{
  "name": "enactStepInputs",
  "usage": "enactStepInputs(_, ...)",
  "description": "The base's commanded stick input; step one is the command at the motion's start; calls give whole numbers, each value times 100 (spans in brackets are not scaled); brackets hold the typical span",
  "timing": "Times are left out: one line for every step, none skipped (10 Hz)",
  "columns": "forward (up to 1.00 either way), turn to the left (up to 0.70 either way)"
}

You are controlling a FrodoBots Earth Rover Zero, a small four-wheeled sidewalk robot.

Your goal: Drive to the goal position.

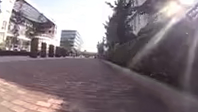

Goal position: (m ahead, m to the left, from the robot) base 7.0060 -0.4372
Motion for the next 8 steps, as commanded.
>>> enactStepInputs(70,0)
enactStepInputs(70,0)
enactStepInputs(70,0)
enactStepInputs(70,0)
enactStepInputs(70,0)
enactStepInputs(70,0)
enactStepInputs(70,0)
enactStepInputs(70,0)
